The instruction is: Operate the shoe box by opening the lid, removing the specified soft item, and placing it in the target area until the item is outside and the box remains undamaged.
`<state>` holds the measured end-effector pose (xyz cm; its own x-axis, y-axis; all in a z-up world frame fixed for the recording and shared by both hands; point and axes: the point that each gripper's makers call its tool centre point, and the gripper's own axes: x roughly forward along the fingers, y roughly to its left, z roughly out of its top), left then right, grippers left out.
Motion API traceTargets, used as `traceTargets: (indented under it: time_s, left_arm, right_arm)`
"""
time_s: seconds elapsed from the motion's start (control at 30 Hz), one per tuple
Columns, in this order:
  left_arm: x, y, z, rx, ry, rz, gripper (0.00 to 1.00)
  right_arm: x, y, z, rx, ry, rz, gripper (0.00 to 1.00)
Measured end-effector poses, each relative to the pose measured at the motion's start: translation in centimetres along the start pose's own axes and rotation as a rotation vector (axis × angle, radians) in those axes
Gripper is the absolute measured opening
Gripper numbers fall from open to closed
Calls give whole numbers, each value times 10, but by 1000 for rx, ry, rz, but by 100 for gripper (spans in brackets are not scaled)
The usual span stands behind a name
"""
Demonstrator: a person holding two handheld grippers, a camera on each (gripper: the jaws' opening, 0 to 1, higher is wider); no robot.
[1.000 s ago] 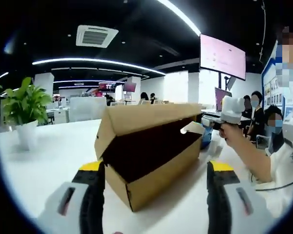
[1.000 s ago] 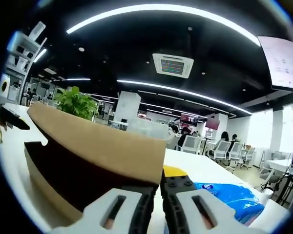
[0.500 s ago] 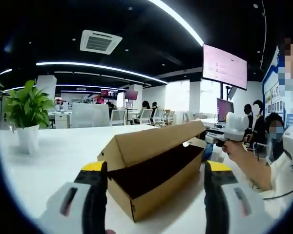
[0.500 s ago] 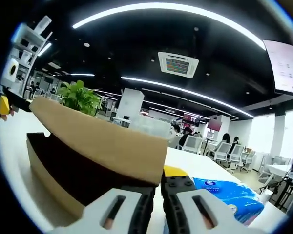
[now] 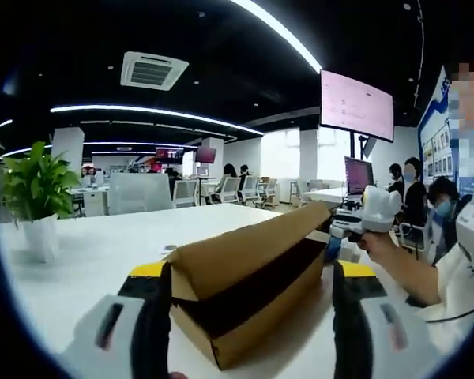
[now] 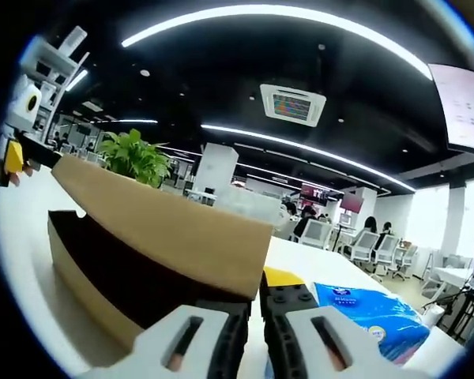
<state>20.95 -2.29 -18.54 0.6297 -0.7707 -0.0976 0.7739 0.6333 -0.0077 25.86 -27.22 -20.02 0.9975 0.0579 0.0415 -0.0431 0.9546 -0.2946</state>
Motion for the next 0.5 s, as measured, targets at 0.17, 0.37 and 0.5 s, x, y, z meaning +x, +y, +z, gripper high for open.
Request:
traceTargets:
  time_s: [0.17, 0.37, 0.5]
  left_arm:
    - [-2, 6, 3, -9, -17, 35, 84]
    - [-2, 11, -3, -27, 4, 39, 76]
    - [-3, 16, -1, -111, -20, 41, 73]
  right_arm:
    - [-1, 1, 0, -3, -5, 5, 1]
    - [-2, 1, 1, -8, -6, 25, 1]
    - [-3, 2, 0, -13, -8, 34, 2]
